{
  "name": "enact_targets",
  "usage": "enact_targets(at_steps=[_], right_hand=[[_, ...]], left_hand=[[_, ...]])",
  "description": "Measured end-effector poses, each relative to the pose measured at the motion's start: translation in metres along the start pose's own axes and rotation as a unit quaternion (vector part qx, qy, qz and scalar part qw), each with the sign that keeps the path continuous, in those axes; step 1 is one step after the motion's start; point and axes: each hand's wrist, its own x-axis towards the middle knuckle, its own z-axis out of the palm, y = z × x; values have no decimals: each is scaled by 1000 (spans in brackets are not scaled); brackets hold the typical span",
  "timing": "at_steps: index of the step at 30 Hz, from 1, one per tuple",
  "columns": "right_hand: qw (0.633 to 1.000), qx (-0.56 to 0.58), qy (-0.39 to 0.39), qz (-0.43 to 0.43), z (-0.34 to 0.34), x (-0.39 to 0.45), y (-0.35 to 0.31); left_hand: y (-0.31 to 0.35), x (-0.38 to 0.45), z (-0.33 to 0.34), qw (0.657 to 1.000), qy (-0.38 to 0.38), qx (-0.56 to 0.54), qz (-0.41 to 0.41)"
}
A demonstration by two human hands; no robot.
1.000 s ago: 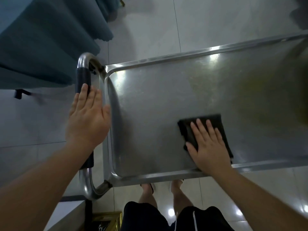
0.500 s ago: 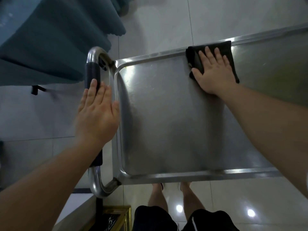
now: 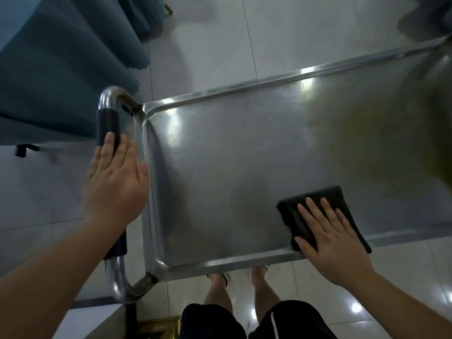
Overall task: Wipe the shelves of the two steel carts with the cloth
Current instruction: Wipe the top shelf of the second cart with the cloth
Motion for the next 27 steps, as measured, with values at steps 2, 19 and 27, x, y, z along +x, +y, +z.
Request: enact_targets(at_steps=[2,19,27], right_hand=[[1000,8,14,6,-7,22,5],[993,62,26,94,-131,303,43],[996,56,55,49,-71,177,53]], left_hand=[[-1,0,1,1000,2,1,4],[-3,4,4,1000,10,12,2],[-3,3,1,1000,1,0,7]])
